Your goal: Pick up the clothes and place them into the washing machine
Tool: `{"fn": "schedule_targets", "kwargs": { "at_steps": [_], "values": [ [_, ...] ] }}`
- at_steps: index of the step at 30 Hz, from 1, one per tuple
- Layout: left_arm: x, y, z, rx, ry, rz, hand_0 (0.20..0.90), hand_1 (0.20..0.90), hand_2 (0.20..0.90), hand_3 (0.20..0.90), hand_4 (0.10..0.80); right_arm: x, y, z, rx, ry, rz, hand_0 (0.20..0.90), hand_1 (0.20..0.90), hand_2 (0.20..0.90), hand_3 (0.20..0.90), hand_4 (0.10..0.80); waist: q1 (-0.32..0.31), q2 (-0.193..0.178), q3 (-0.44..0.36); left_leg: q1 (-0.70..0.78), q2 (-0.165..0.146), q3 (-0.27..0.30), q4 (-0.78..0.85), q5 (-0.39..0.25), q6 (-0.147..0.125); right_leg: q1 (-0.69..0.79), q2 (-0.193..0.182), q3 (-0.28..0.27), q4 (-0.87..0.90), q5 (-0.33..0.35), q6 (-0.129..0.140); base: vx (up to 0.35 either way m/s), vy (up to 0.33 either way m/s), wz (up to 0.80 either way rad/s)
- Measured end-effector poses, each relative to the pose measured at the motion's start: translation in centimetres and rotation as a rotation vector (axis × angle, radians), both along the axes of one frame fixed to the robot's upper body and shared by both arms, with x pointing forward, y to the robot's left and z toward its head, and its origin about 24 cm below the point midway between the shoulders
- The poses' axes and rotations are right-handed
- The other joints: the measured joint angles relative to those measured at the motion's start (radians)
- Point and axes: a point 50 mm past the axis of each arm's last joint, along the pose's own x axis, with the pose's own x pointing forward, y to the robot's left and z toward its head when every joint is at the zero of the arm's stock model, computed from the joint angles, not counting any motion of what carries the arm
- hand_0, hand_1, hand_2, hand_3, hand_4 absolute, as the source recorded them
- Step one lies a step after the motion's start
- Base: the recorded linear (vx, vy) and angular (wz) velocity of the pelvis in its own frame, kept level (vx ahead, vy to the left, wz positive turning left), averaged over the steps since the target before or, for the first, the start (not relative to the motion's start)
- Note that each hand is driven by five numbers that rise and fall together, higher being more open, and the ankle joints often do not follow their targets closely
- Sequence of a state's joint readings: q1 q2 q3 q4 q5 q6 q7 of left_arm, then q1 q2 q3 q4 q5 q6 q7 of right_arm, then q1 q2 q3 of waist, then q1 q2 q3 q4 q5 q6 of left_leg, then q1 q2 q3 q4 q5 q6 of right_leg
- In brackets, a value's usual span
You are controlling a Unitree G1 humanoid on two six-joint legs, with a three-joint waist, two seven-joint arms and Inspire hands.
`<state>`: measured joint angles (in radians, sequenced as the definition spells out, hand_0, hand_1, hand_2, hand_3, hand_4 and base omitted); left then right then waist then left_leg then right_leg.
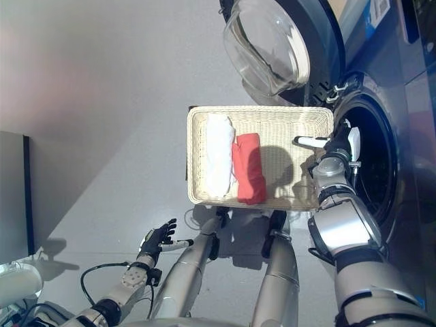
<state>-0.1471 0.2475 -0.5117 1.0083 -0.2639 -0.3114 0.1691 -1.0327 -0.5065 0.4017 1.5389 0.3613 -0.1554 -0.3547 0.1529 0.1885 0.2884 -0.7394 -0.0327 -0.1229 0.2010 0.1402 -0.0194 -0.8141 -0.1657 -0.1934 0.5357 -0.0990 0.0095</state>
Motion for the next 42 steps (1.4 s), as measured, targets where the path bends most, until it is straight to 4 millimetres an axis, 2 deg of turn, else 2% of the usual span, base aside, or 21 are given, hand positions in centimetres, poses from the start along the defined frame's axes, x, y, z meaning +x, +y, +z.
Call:
{"fn": "schedule_targets", "kwargs": {
  "at_steps": [5,11,19,21,23,26,29,31,35,38,42],
  "values": [
    [0.5,0.5,0.3,0.007,-0.012,0.009,0.900,0.900,0.900,0.900,0.800,-0.1,0.3,-0.7,0.076,-0.022,0.004,0.900,0.900,0.900,0.900,0.800,0.005,-0.020,0.013,-0.002,0.000,-0.005,0.000,-0.001,-0.002,0.000,0.000,-0.005,0.000,-0.004,-0.004,0.003,0.001,0.01],
    [1.5,0.2,0.9,-0.002,-0.045,0.004,0.900,0.900,0.900,0.900,0.800,-0.4,0.1,-1.2,0.164,-0.069,-0.027,0.900,0.900,0.900,0.900,0.800,0.019,-0.024,0.017,-0.003,0.000,-0.006,0.005,-0.004,-0.007,0.002,-0.001,-0.006,0.000,-0.007,-0.006,0.030,0.013,-0.01],
    [1.9,0.3,1.2,-0.003,-0.058,0.011,0.900,0.900,0.900,0.900,0.800,-0.7,0.2,-1.6,0.166,-0.079,-0.015,0.900,0.900,0.900,0.900,0.800,0.025,-0.031,0.021,0.002,0.003,-0.010,0.007,-0.004,-0.009,0.009,0.002,-0.013,0.001,-0.005,-0.004,0.017,-0.006,0.00],
    [2.0,0.5,1.3,-0.003,-0.061,0.023,0.900,0.900,0.900,0.900,0.800,-0.9,0.4,-2.4,0.181,-0.068,-0.004,0.900,0.900,0.900,0.900,0.800,0.027,-0.038,0.025,0.017,0.004,-0.016,0.006,-0.003,-0.009,0.027,0.004,-0.017,0.000,-0.003,-0.007,0.041,-0.027,0.08],
    [2.0,0.5,1.3,-0.001,-0.061,0.029,0.900,0.900,0.900,0.900,0.800,-1.1,2.2,-4.2,0.216,-0.033,0.064,0.900,0.900,0.900,0.900,0.800,0.027,-0.046,0.030,0.041,0.005,-0.025,0.007,-0.010,-0.014,0.059,0.005,-0.028,-0.003,-0.013,-0.003,0.090,-0.041,0.11],
    [1.9,0.6,1.2,0.007,-0.058,0.036,0.900,0.900,0.900,0.900,0.800,-1.3,6.6,-7.0,0.311,0.018,0.203,0.900,0.900,0.900,0.900,0.800,0.028,-0.059,0.033,0.066,0.008,-0.044,0.005,-0.015,-0.018,0.097,0.007,-0.045,-0.017,-0.018,-0.004,0.071,-0.035,0.13],
    [1.7,1.0,0.8,0.034,-0.032,0.040,0.900,0.900,0.900,0.900,0.800,-2.2,12.9,-9.9,0.424,0.077,0.338,0.900,0.900,0.900,0.900,0.800,0.031,-0.087,0.032,0.086,0.015,-0.050,-0.003,-0.016,-0.017,0.128,0.010,-0.061,-0.035,-0.019,-0.005,-0.018,0.000,0.08],
    [1.5,1.3,0.5,0.054,-0.006,0.052,0.900,0.900,0.900,0.900,0.800,-2.8,15.2,-10.7,0.452,0.088,0.391,0.900,0.900,0.900,0.900,0.800,0.029,-0.107,0.033,0.092,0.018,-0.050,0.000,-0.020,-0.015,0.145,0.009,-0.071,-0.045,-0.019,0.000,0.009,-0.009,0.10],
    [1.0,2.3,0.0,0.109,0.030,0.088,0.900,0.900,0.900,0.900,0.800,-4.5,16.6,-12.3,0.479,0.104,0.432,0.900,0.900,0.900,0.900,0.800,0.028,-0.177,0.025,0.128,0.016,-0.049,0.001,-0.033,-0.005,0.201,0.013,-0.075,-0.085,-0.010,0.005,0.010,-0.004,0.01],
    [1.4,2.3,0.2,0.117,0.024,0.090,0.900,0.900,0.900,0.900,0.800,-5.2,16.3,-13.1,0.447,0.132,0.419,0.900,0.900,0.900,0.900,0.800,0.025,-0.197,0.020,0.141,0.014,-0.048,-0.002,-0.036,-0.002,0.226,0.013,-0.078,-0.108,-0.005,0.013,-0.002,0.003,0.01],
    [1.9,2.5,0.5,0.132,-0.004,0.113,0.900,0.900,0.900,0.900,0.800,-5.3,16.0,-13.3,0.401,0.145,0.407,0.900,0.900,0.900,0.900,0.800,0.027,-0.200,0.019,0.140,0.010,-0.048,-0.003,-0.035,0.000,0.232,0.010,-0.080,-0.119,0.002,0.017,-0.001,0.008,0.02]
  ]
}}
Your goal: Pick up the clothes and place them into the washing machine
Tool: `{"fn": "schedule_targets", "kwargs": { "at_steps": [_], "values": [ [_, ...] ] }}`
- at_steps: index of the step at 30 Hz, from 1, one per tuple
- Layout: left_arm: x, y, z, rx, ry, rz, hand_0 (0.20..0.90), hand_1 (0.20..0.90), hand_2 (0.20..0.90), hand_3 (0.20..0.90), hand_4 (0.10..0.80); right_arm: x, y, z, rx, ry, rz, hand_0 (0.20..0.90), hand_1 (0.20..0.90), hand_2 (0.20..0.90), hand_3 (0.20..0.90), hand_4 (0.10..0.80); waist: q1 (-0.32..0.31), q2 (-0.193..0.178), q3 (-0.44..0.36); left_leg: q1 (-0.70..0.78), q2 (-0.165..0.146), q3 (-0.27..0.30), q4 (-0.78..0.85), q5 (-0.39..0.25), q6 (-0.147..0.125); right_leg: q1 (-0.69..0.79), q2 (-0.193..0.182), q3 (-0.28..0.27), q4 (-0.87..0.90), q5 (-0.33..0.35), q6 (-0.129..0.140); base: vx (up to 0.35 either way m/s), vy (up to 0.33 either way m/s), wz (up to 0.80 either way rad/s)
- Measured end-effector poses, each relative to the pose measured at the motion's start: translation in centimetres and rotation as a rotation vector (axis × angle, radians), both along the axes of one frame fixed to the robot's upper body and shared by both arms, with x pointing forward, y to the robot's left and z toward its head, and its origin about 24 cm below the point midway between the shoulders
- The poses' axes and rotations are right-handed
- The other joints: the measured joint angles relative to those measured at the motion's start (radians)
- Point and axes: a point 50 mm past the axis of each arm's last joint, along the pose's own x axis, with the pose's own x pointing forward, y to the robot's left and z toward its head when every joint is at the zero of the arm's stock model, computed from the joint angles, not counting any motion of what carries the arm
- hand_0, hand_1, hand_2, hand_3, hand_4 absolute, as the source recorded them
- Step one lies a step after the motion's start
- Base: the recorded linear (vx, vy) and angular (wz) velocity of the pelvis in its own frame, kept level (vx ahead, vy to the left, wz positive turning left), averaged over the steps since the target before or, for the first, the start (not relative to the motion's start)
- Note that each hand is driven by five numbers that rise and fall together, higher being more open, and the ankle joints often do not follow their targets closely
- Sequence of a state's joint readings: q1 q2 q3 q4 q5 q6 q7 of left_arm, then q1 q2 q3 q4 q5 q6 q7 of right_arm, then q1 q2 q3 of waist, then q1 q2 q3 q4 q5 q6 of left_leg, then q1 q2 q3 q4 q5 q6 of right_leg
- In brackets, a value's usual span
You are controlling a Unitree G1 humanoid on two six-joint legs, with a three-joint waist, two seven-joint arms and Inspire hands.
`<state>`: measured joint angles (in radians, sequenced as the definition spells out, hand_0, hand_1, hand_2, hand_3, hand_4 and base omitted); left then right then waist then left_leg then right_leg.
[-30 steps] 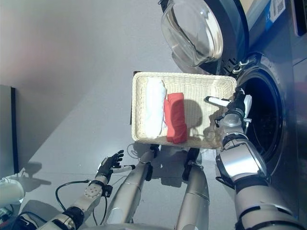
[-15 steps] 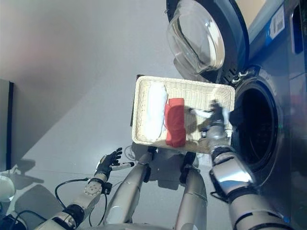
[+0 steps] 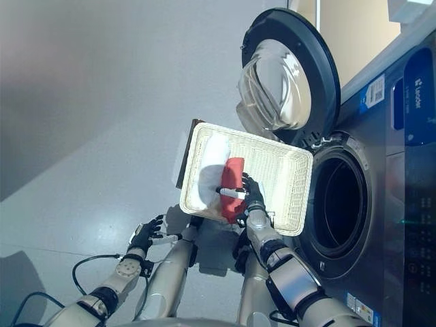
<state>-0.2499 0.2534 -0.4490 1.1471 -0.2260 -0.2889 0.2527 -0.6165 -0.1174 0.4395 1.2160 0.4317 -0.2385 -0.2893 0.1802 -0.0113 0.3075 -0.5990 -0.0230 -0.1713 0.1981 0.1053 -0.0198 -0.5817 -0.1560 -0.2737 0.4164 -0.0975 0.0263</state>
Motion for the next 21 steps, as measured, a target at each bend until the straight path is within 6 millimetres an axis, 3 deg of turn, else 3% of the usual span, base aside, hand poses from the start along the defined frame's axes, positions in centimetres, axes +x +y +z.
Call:
{"fn": "schedule_targets", "kwargs": {
  "at_steps": [9,12,21],
  "values": [
    [-0.5,0.2,-0.3,0.014,0.014,0.008,0.900,0.900,0.900,0.900,0.800,0.2,-1.2,-0.1,-0.131,0.028,-0.011,0.900,0.900,0.900,0.900,0.800,0.023,0.000,0.000,-0.002,-0.009,-0.004,-0.008,0.003,0.002,0.001,-0.001,-0.006,-0.001,0.005,0.006,0.033,-0.015,0.02],
    [-0.6,0.3,-0.3,0.026,0.015,0.006,0.900,0.900,0.900,0.900,0.800,0.3,-2.1,-0.1,-0.208,0.051,-0.022,0.900,0.900,0.900,0.900,0.800,0.033,0.001,0.000,-0.005,-0.010,-0.019,-0.010,0.001,0.000,0.000,-0.008,-0.018,0.006,-0.010,-0.003,0.002,-0.021,0.14],
    [-0.5,0.0,0.1,0.014,-0.023,-0.013,0.900,0.900,0.900,0.900,0.800,2.3,-4.8,2.6,-0.369,0.015,-0.110,0.900,0.900,0.900,0.900,0.800,0.084,0.018,0.010,-0.078,-0.013,-0.033,-0.003,0.015,-0.003,-0.057,-0.018,-0.053,0.044,-0.026,0.003,-0.002,-0.015,0.14]
  ]
}}
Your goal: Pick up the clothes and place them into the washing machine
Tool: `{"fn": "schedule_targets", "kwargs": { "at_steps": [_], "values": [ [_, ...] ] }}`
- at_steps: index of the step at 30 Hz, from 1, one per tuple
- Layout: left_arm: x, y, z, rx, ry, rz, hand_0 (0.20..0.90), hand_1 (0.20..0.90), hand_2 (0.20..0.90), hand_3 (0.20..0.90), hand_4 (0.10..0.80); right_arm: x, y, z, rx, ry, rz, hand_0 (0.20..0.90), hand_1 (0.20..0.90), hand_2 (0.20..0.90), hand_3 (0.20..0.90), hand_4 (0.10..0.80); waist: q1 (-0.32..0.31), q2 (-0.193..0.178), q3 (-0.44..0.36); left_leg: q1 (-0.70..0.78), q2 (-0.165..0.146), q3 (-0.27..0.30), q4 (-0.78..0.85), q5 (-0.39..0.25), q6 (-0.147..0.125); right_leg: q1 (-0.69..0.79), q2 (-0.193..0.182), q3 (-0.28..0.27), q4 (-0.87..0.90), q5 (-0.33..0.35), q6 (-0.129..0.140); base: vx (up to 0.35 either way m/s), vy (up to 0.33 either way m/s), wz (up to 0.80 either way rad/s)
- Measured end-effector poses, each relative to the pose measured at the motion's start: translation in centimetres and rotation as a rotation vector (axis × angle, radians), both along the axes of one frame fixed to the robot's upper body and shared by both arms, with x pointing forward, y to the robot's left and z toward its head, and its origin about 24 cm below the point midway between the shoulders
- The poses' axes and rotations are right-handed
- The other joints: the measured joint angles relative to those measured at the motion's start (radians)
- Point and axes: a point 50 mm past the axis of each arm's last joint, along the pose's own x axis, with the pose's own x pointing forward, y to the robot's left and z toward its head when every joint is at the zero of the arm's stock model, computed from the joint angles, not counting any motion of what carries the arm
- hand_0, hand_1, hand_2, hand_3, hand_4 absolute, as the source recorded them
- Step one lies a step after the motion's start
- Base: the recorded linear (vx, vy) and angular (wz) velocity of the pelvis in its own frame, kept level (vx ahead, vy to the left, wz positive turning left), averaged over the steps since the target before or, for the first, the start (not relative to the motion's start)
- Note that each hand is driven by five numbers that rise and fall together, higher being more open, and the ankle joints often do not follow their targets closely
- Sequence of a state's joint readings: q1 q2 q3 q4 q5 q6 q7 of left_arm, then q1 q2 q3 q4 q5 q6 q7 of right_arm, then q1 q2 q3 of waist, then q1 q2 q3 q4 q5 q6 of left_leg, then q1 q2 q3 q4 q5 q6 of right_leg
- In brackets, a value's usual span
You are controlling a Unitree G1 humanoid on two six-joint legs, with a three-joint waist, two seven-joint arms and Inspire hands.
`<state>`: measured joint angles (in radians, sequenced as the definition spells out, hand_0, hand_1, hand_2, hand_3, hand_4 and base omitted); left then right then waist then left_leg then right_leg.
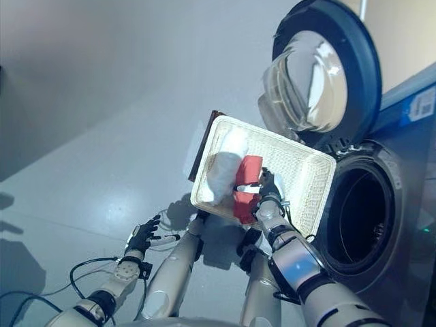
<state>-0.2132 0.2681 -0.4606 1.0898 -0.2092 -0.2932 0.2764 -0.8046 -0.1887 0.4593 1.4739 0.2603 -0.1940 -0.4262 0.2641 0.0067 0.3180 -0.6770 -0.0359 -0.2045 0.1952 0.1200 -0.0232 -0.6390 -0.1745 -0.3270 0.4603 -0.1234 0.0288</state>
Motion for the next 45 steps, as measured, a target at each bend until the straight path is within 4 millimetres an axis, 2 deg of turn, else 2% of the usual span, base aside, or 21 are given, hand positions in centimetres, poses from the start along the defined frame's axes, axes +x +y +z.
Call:
{"fn": "schedule_targets", "kwargs": {
  "at_steps": [2,5,9,12,16,20,29,30,31,32,40,45],
  "values": [
    [0.4,-0.1,0.3,0.013,-0.017,-0.018,0.900,0.900,0.900,0.900,0.800,0.6,-0.3,1.0,-0.017,-0.027,-0.017,0.900,0.900,0.900,0.900,0.800,0.000,0.014,0.017,-0.013,-0.011,-0.022,0.013,0.000,0.000,-0.001,-0.008,-0.017,0.011,-0.011,-0.001,-0.008,-0.004,0.30],
    [1.3,0.0,0.9,0.019,-0.053,-0.024,0.900,0.900,0.900,0.900,0.800,1.7,-0.1,2.5,-0.064,-0.073,-0.012,0.900,0.900,0.900,0.900,0.800,0.003,0.011,0.064,-0.025,-0.015,-0.035,0.027,-0.002,-0.002,-0.010,-0.015,-0.017,0.033,-0.030,-0.005,-0.015,-0.001,0.20],
    [2.1,-0.3,1.6,0.012,-0.087,-0.035,0.900,0.900,0.900,0.900,0.800,2.4,-0.4,4.0,-0.120,-0.116,-0.052,0.900,0.900,0.900,0.900,0.800,0.006,0.002,0.076,-0.081,-0.018,-0.039,0.052,-0.003,-0.003,-0.060,-0.018,-0.018,0.062,-0.036,-0.010,0.002,-0.002,0.06],
    [2.9,-0.4,2.1,0.020,-0.116,-0.033,0.900,0.900,0.900,0.900,0.800,2.6,-0.8,4.4,-0.151,-0.127,-0.067,0.900,0.900,0.900,0.900,0.800,0.012,-0.010,0.093,-0.083,-0.028,-0.045,0.055,-0.002,-0.005,-0.065,-0.024,-0.019,0.076,-0.044,-0.012,0.004,-0.008,0.08],
    [3.7,-0.9,3.0,0.013,-0.165,-0.039,0.900,0.900,0.900,0.900,0.800,2.6,-1.4,4.7,-0.223,-0.107,-0.109,0.900,0.900,0.900,0.900,0.800,0.023,-0.008,0.100,-0.105,-0.030,-0.056,0.070,0.000,-0.007,-0.070,-0.031,-0.043,0.084,-0.053,-0.015,0.006,0.008,0.17],
    [3.9,-1.0,3.1,0.011,-0.174,-0.040,0.900,0.900,0.900,0.900,0.800,2.4,-1.9,4.7,-0.278,-0.102,-0.136,0.900,0.900,0.900,0.900,0.800,0.031,-0.007,0.101,-0.120,-0.034,-0.053,0.084,0.000,-0.006,-0.079,-0.043,-0.041,0.105,-0.067,-0.011,-0.018,0.038,0.16],
    [3.9,-1.3,3.2,0.018,-0.177,-0.058,0.900,0.900,0.900,0.900,0.800,2.2,-1.8,4.7,-0.535,-0.102,-0.038,0.900,0.900,0.900,0.900,0.800,0.025,0.008,0.110,-0.139,-0.047,-0.044,0.113,-0.006,0.001,-0.105,-0.052,-0.025,0.134,-0.071,-0.010,-0.017,0.018,-0.02],
    [3.9,-1.5,3.1,0.020,-0.176,-0.065,0.900,0.900,0.900,0.900,0.800,2.2,-1.8,4.7,-0.557,-0.099,-0.032,0.735,0.735,0.735,0.735,0.682,0.025,0.012,0.112,-0.139,-0.048,-0.042,0.116,-0.006,0.001,-0.106,-0.053,-0.024,0.137,-0.071,-0.010,0.000,0.000,0.00],
    [3.9,-1.5,3.1,0.021,-0.174,-0.070,0.900,0.900,0.900,0.900,0.800,2.2,-1.9,4.6,-0.572,-0.097,-0.025,0.252,0.252,0.252,0.252,0.337,0.026,0.012,0.113,-0.140,-0.048,-0.040,0.116,-0.006,0.001,-0.108,-0.054,-0.021,0.142,-0.071,-0.011,0.000,0.000,0.00],
    [3.8,-1.6,3.1,0.022,-0.172,-0.074,0.900,0.900,0.900,0.900,0.800,2.2,-1.9,4.6,-0.584,-0.096,-0.018,0.200,0.200,0.200,0.200,0.300,0.026,0.013,0.113,-0.140,-0.048,-0.040,0.117,-0.006,0.001,-0.111,-0.055,-0.018,0.146,-0.072,-0.011,0.000,0.000,0.00],
    [3.8,-1.8,3.1,0.017,-0.174,-0.077,0.900,0.900,0.900,0.900,0.800,2.1,-2.8,4.9,-0.615,-0.101,-0.026,0.200,0.200,0.200,0.200,0.300,0.027,0.022,0.118,-0.150,-0.050,-0.039,0.120,-0.005,0.000,-0.127,-0.062,-0.014,0.161,-0.076,-0.012,0.000,0.002,0.00],
    [3.9,-1.8,3.1,0.016,-0.177,-0.076,0.900,0.900,0.900,0.900,0.800,1.6,-2.6,3.9,-0.601,-0.076,-0.009,0.200,0.200,0.200,0.200,0.300,0.026,0.028,0.120,-0.150,-0.061,-0.036,0.118,-0.005,0.001,-0.136,-0.074,-0.009,0.176,-0.085,-0.012,0.001,0.007,0.01]
  ]
}}
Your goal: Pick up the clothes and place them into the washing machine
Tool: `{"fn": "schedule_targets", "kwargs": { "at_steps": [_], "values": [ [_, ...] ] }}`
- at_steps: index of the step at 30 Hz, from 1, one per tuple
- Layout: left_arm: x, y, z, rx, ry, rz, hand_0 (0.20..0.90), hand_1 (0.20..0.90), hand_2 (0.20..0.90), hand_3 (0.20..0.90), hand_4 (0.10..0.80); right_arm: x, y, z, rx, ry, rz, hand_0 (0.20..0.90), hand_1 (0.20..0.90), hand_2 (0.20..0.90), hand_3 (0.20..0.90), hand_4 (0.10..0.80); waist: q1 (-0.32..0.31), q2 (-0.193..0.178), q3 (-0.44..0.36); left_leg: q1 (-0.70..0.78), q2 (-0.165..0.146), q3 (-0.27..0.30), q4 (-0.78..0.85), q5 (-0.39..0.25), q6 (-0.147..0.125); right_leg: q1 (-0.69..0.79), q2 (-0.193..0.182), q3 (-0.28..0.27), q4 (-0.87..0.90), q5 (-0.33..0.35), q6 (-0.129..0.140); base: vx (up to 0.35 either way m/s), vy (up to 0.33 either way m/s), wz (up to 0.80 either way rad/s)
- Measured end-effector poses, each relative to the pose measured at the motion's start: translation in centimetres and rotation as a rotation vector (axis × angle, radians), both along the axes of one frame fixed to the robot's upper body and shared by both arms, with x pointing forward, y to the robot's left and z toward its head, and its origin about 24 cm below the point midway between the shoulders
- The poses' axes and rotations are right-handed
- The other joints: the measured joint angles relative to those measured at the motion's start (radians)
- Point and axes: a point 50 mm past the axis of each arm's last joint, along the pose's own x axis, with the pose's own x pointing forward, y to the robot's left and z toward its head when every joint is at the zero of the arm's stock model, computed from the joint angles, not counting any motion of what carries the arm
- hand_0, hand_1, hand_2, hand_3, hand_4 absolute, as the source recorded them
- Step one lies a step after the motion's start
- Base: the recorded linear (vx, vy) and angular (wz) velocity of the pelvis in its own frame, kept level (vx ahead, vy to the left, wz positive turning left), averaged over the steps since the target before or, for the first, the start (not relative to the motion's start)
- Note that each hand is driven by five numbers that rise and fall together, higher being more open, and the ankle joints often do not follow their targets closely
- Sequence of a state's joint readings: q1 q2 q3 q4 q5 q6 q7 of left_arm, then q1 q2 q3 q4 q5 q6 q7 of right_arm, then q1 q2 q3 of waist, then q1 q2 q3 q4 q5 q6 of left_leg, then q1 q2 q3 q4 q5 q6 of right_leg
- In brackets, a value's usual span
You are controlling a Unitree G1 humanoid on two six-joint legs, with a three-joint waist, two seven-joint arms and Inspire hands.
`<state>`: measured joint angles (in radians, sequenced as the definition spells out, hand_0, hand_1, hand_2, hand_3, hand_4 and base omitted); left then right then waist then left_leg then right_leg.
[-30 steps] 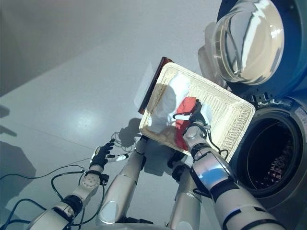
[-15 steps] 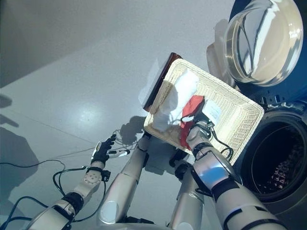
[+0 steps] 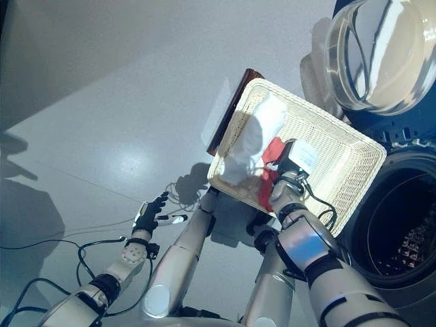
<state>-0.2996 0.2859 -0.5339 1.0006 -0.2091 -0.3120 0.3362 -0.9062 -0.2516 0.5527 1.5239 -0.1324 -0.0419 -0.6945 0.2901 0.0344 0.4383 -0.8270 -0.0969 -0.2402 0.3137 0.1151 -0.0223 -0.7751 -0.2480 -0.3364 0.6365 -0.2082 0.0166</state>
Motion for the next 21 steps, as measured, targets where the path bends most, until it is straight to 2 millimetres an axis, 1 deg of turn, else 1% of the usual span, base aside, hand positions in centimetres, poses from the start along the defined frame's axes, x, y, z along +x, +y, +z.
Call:
{"fn": "schedule_targets", "kwargs": {
  "at_steps": [3,8,10,12,15,17,20,21],
  "values": [
    [0.0,-0.1,0.0,-0.002,-0.001,-0.001,0.900,0.900,0.900,0.900,0.800,-0.2,-0.1,-0.3,0.004,0.008,-0.003,0.200,0.200,0.200,0.200,0.300,0.000,0.000,0.000,0.000,-0.003,0.000,0.004,0.000,0.000,0.000,-0.002,0.002,0.006,-0.004,0.001,-0.001,0.001,0.03],
    [0.0,-0.3,0.0,-0.005,0.001,-0.004,0.900,0.900,0.900,0.900,0.800,-0.6,-0.3,-1.0,0.014,0.042,-0.005,0.200,0.200,0.200,0.200,0.300,0.000,0.002,-0.001,0.001,-0.004,0.011,0.033,-0.014,0.006,-0.001,-0.004,0.022,0.025,-0.010,0.003,-0.002,0.002,-0.02],
    [-0.1,-0.2,-0.1,-0.004,0.001,-0.004,0.900,0.900,0.900,0.900,0.800,-0.8,-1.0,-1.1,0.021,0.043,-0.025,0.200,0.200,0.200,0.200,0.300,-0.002,0.002,-0.001,0.002,-0.005,0.017,0.040,-0.015,0.007,-0.001,-0.007,0.028,0.030,-0.010,0.004,0.004,0.003,-0.06],
    [-0.2,-0.2,-0.2,-0.002,0.006,-0.003,0.900,0.900,0.900,0.900,0.800,-1.1,-1.3,-1.4,0.043,0.048,-0.049,0.200,0.200,0.200,0.200,0.300,-0.002,0.002,-0.001,0.005,-0.006,0.026,0.053,-0.020,0.014,-0.001,-0.008,0.039,0.037,-0.010,0.004,0.012,-0.008,-0.09],
    [-0.6,-0.1,-0.4,0.001,0.017,-0.001,0.900,0.900,0.900,0.900,0.800,-1.3,-1.9,-1.5,0.068,0.043,-0.078,0.200,0.200,0.200,0.200,0.300,-0.005,0.002,-0.001,0.017,-0.006,0.041,0.054,-0.022,0.017,0.002,-0.009,0.058,0.038,-0.006,0.009,0.026,-0.001,-0.13],
    [-1.0,0.0,-0.7,0.001,0.029,0.002,0.900,0.900,0.900,0.900,0.800,-1.4,-2.6,-1.3,0.157,0.013,-0.134,0.200,0.200,0.200,0.200,0.300,-0.013,0.004,-0.002,0.033,-0.006,0.057,0.052,-0.024,0.020,0.008,-0.007,0.080,0.036,0.000,0.014,0.045,0.003,-0.17],
    [-1.9,0.4,-1.3,0.007,0.055,0.013,0.900,0.900,0.900,0.900,0.800,-1.6,-3.2,-1.4,0.231,-0.008,-0.185,0.200,0.200,0.200,0.200,0.300,-0.033,0.011,-0.008,0.063,-0.004,0.062,0.047,-0.028,0.027,0.039,-0.003,0.084,0.016,0.006,0.020,0.040,0.005,-0.09],
    [-2.1,0.4,-1.5,0.004,0.063,0.012,0.900,0.900,0.900,0.900,0.800,-1.9,-3.8,-1.5,0.259,-0.013,-0.217,0.200,0.200,0.200,0.200,0.300,-0.038,0.015,-0.011,0.076,-0.003,0.070,0.045,-0.032,0.032,0.052,-0.002,0.089,0.008,0.008,0.023,0.072,0.004,-0.18]
  ]
}}
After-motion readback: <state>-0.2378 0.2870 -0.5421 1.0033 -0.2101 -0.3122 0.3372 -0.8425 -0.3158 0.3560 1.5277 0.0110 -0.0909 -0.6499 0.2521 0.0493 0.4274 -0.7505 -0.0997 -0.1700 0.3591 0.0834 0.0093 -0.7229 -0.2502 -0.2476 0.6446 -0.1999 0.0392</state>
